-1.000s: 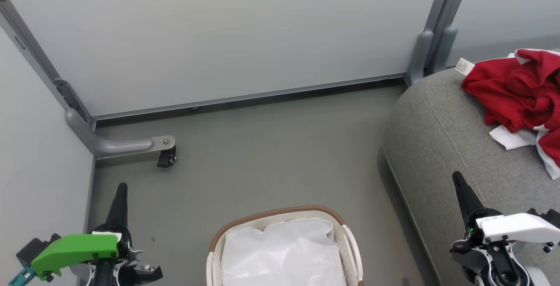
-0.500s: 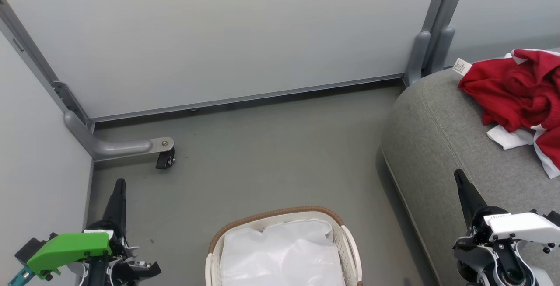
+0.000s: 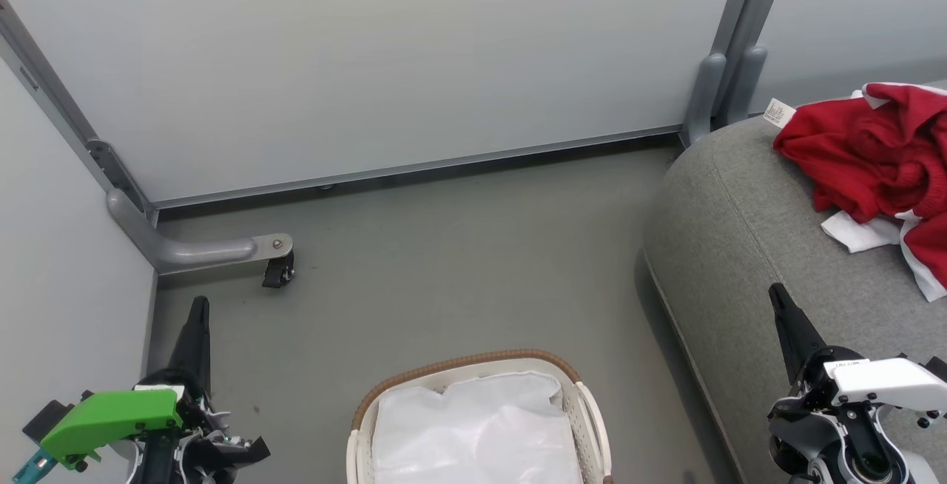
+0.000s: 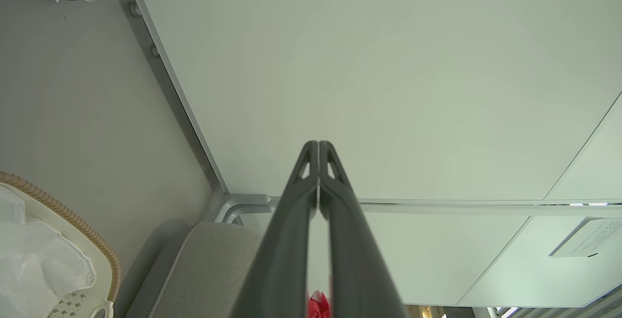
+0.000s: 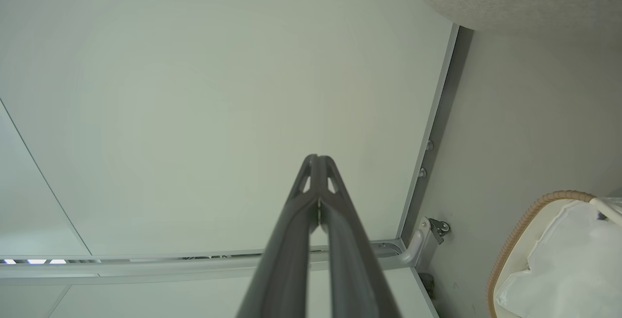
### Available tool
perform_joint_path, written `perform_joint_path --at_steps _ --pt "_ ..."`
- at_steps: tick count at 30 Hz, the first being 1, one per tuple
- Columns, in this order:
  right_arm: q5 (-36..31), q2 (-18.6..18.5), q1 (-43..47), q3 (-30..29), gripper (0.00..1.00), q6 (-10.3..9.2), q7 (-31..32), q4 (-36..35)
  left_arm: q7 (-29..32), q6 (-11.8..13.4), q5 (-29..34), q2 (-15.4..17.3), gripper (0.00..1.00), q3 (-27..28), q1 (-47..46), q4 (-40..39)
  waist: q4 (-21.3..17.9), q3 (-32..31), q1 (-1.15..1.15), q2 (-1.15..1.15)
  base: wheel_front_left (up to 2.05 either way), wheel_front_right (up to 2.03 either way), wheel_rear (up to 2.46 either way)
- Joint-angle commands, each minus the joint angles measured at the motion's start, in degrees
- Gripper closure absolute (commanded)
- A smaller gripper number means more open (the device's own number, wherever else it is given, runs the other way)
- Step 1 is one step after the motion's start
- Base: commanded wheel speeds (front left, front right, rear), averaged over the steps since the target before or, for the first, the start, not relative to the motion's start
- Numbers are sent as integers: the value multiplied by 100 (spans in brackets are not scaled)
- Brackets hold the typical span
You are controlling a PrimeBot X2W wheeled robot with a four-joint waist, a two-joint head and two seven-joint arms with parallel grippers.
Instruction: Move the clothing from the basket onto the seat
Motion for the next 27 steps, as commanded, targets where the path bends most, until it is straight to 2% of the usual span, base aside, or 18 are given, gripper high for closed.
perform_joint_path --at_steps 1,27 --pt "16 -31 -52 -14 100 -2 10 -20 18 -35 -16 27 100 14 -57 -9 0 0 0 0 0 0 0" --pt "12 -28 -52 -18 100 -2 14 -20 17 -34 -17 27 100 13 -57 -10 0 0 0 0 0 0 0"
